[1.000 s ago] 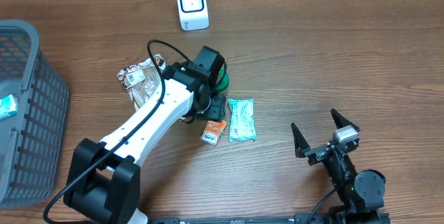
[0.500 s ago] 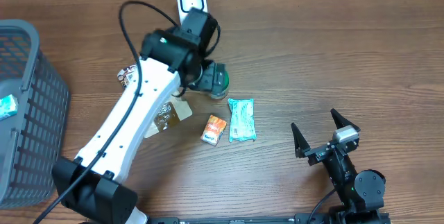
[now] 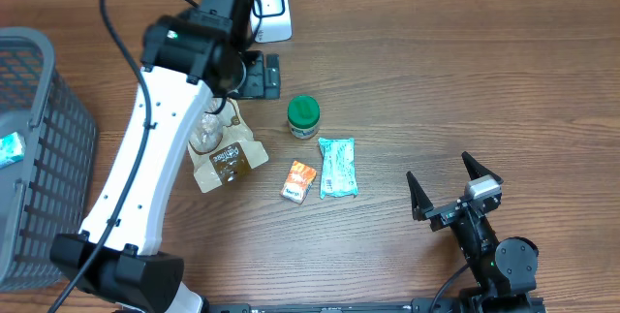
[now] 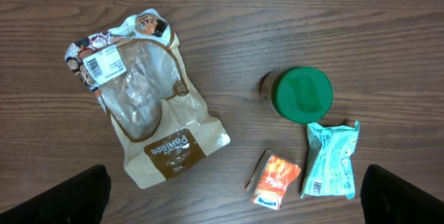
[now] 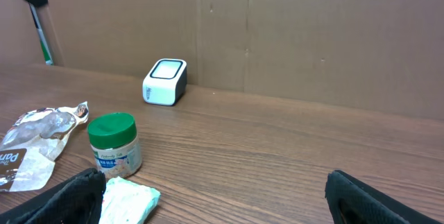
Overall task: Scan the item barcode
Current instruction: 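Drop the orange box left of the mint-green packet, open left gripper, then return the left gripper into the basket and grasp the blue tissue pack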
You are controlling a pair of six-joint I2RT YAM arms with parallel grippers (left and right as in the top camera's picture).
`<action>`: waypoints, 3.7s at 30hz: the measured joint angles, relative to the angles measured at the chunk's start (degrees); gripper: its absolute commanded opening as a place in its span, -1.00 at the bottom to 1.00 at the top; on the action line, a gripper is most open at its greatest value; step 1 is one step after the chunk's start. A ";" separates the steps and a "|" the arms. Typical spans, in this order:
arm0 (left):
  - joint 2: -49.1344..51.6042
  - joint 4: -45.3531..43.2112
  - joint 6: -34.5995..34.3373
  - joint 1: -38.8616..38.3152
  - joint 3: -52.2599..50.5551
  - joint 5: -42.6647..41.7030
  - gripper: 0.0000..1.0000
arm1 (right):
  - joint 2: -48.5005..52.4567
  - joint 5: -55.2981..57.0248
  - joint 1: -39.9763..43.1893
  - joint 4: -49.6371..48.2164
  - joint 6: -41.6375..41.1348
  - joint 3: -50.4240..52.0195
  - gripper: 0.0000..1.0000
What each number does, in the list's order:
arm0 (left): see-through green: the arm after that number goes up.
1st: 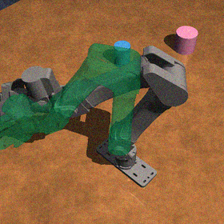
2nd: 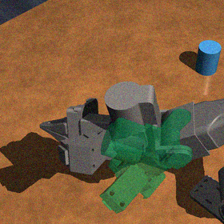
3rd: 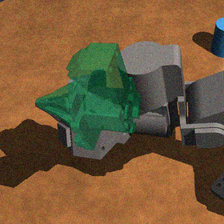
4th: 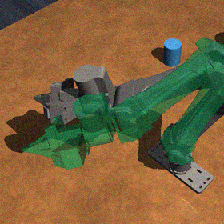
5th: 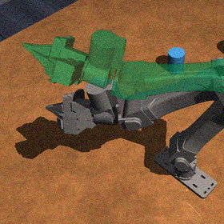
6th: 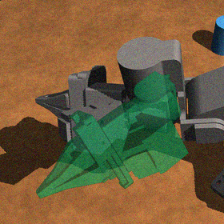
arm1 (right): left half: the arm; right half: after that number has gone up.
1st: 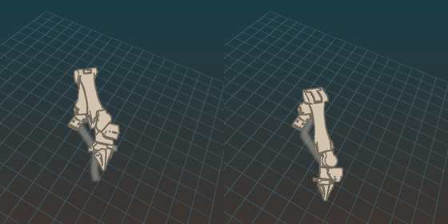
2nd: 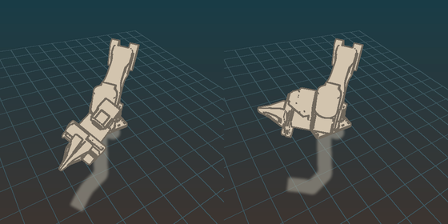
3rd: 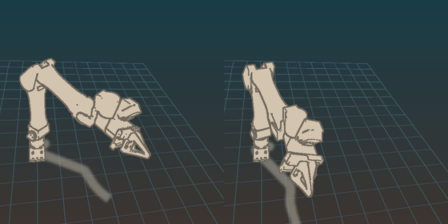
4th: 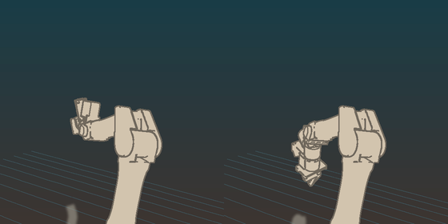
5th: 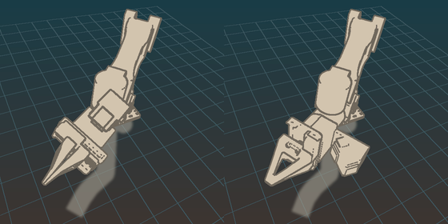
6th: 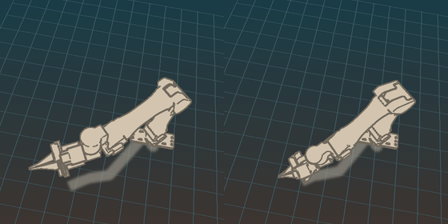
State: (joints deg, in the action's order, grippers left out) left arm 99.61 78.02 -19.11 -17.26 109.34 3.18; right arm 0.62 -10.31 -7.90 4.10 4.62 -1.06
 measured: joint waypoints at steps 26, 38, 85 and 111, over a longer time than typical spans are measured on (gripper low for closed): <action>-3.91 16.81 -2.23 43.69 42.18 -2.43 0.95 | 0.00 0.00 0.00 -0.02 0.02 0.00 1.00; -0.59 17.29 -7.91 58.84 41.77 -0.76 0.87 | 0.00 0.02 0.00 -0.02 0.00 0.00 1.00; 10.12 -27.54 14.03 64.28 -6.88 6.99 0.78 | 0.00 -0.02 0.00 -0.02 0.02 0.00 1.00; 14.67 -48.06 27.08 62.69 -23.93 6.95 0.66 | 0.00 -0.02 0.00 -0.02 0.02 0.00 1.00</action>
State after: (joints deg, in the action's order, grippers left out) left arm 114.28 29.95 7.97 45.43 85.41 10.13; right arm 0.62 -10.33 -7.90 4.08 4.64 -1.06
